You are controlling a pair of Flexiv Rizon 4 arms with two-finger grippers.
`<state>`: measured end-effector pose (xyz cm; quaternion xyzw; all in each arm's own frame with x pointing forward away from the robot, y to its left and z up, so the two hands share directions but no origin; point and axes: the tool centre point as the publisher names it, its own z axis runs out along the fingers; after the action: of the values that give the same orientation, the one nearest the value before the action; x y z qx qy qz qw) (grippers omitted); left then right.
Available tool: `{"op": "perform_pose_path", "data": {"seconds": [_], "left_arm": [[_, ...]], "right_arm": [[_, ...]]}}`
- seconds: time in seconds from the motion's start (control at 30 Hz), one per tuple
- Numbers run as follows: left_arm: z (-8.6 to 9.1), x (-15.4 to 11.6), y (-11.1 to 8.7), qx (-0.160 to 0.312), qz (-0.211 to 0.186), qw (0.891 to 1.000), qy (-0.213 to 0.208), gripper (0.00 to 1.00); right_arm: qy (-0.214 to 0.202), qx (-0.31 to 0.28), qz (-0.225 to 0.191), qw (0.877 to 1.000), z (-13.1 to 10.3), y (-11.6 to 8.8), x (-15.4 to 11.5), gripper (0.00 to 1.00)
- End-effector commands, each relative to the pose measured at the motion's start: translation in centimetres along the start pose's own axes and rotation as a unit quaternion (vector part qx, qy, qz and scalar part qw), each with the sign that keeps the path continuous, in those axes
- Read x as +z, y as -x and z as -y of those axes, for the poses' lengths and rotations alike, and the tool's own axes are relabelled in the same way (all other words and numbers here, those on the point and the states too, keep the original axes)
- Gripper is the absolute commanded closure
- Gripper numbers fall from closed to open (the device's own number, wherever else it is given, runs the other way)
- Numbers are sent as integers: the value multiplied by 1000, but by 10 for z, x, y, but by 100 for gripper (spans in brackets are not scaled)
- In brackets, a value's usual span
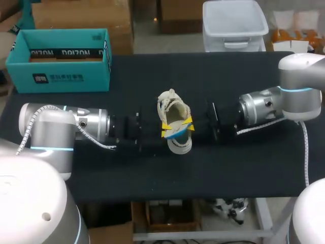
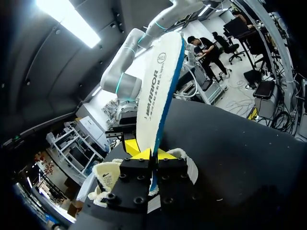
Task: Open the shoe tongue, take the insole out of the shoe, put the insole back into the shoe, and pack the shoe into the shoebox
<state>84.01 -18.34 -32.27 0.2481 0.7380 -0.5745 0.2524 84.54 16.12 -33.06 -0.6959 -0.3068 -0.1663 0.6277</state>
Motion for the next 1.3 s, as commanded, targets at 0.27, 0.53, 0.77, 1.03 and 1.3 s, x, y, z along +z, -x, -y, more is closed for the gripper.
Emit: {"op": "perform_pose_path", "data": {"seconds": [0.27,0.53,0.77,1.03,1.3], "left_arm": [[-14,8,5,6,-1,1000,29,100],[-26,10,5,-3,-6,999,42,100],[-27,12,6,-4,-8,999,45,100],[-25,10,6,-4,-5,999,42,100],[-26,8,6,-8,-2,999,44,100]], "right_arm": [[-7,-4,15,1000,-15,-5,4,100],[-11,-1,27,1000,-25,-8,6,100],[-6,2,31,1000,-21,-8,7,100],[16,13,31,999,1,1,2,64],[32,14,26,999,15,5,-2,99]]}}
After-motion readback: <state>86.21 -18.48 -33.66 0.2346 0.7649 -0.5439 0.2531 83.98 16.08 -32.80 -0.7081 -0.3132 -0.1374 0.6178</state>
